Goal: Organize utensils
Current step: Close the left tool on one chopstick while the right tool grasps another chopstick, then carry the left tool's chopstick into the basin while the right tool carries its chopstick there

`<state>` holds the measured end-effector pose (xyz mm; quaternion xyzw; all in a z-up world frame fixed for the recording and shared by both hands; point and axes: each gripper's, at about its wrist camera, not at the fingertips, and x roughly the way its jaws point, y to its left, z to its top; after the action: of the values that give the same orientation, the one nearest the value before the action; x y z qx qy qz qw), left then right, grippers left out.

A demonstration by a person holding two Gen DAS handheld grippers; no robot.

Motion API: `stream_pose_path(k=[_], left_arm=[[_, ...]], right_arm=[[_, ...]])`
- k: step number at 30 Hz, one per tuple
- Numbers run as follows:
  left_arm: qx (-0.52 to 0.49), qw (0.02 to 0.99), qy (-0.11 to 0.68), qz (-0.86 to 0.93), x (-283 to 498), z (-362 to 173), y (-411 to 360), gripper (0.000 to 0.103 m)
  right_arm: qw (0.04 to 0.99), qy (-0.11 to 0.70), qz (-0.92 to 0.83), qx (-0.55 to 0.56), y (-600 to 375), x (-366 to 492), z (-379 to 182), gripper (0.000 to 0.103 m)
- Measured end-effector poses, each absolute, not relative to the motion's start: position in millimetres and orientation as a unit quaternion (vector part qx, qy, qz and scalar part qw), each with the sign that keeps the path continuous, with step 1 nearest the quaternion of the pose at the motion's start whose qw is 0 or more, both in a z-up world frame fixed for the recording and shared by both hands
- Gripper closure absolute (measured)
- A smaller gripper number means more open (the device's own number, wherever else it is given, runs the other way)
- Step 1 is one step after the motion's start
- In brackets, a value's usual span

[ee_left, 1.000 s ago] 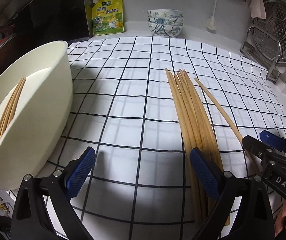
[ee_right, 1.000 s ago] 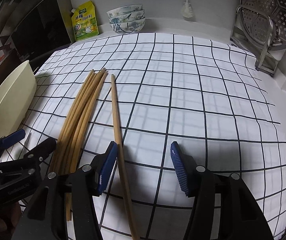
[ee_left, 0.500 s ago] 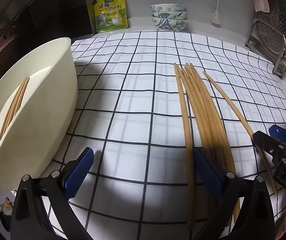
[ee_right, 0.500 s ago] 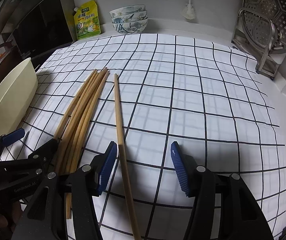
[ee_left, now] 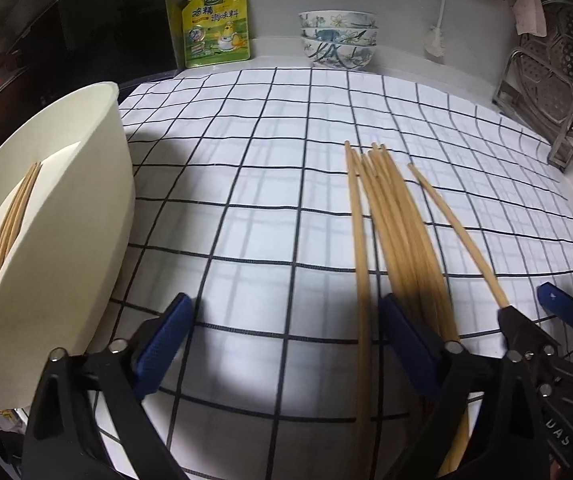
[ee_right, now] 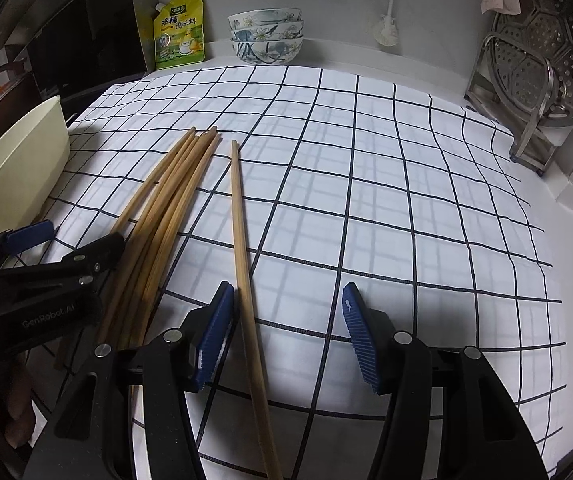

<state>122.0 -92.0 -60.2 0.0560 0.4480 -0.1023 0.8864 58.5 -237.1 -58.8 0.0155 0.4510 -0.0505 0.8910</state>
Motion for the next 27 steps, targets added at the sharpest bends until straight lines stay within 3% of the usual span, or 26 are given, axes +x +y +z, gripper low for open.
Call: stream_pose_path(k=[5,7,8,9,27], left_arm=[[0.062,0.892,0.431,-0.116,114.2,-56.5,-96.8,0.053],[0.071,0.894,0.428,-0.116,111.2,-54.9,-100.5,0.076],[0.074,0.893,0.428,-0.119,110.5,-54.7,-101.3,0.082],[0.075,0.891,0.430,-0.124,109.9,-54.4,-102.3,0.094],[0.053,0.901,0.409,-0.133,88.5,-17.0,-79.4,0.096]], right_arm=[[0.895,0.445,-0.037,0.004,-226.7,58.6,-58.0,0.079],[0.896,0.443,-0.031,-0.005,-220.7,58.4,-58.2,0.089],[0.897,0.442,-0.029,-0.007,-218.5,58.8,-58.2,0.095],[0.897,0.441,-0.029,-0.010,-216.8,58.7,-58.2,0.096],[0.915,0.395,-0.004,0.086,-234.7,43.3,-24.4,0.097]])
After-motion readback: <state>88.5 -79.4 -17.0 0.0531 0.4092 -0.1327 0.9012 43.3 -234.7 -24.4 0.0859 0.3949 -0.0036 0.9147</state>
